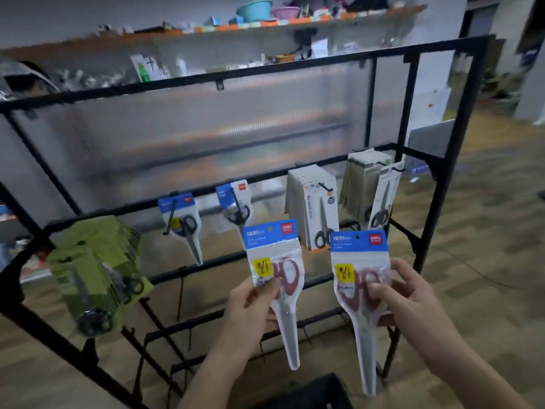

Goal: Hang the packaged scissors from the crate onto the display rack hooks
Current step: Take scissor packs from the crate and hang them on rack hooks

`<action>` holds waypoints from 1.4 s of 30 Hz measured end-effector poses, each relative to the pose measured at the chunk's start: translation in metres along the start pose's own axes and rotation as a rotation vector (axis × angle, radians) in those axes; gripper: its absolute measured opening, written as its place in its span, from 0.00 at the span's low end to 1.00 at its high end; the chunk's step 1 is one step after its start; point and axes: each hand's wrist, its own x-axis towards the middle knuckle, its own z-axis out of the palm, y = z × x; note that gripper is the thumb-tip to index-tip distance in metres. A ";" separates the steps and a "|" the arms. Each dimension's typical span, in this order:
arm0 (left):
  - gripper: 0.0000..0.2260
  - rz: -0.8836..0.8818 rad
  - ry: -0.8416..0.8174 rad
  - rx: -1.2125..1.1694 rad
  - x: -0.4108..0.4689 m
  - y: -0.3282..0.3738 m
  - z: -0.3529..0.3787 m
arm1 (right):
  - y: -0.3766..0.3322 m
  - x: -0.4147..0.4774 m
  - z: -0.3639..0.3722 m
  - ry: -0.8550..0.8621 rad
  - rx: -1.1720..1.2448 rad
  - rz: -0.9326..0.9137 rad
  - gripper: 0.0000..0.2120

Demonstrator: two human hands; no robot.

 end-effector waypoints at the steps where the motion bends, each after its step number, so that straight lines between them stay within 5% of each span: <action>1: 0.08 -0.002 0.031 0.006 0.002 -0.002 0.003 | 0.001 0.008 -0.004 -0.028 -0.036 0.007 0.12; 11: 0.08 -0.183 0.479 -0.152 -0.023 -0.025 0.005 | 0.047 0.060 0.017 -0.331 -0.096 0.083 0.07; 17: 0.17 -0.235 0.590 0.042 -0.043 -0.060 -0.052 | 0.061 0.055 0.086 -0.496 -0.109 0.156 0.06; 23: 0.06 -0.251 0.575 -0.022 -0.026 -0.086 -0.131 | 0.080 0.045 0.158 -0.491 -0.152 0.177 0.08; 34: 0.14 -0.316 0.353 0.047 0.031 -0.160 -0.218 | 0.102 0.014 0.263 -0.277 -0.250 0.163 0.05; 42: 0.07 -0.422 0.324 -0.084 0.059 -0.193 -0.229 | 0.109 -0.003 0.269 -0.164 -0.262 0.256 0.05</action>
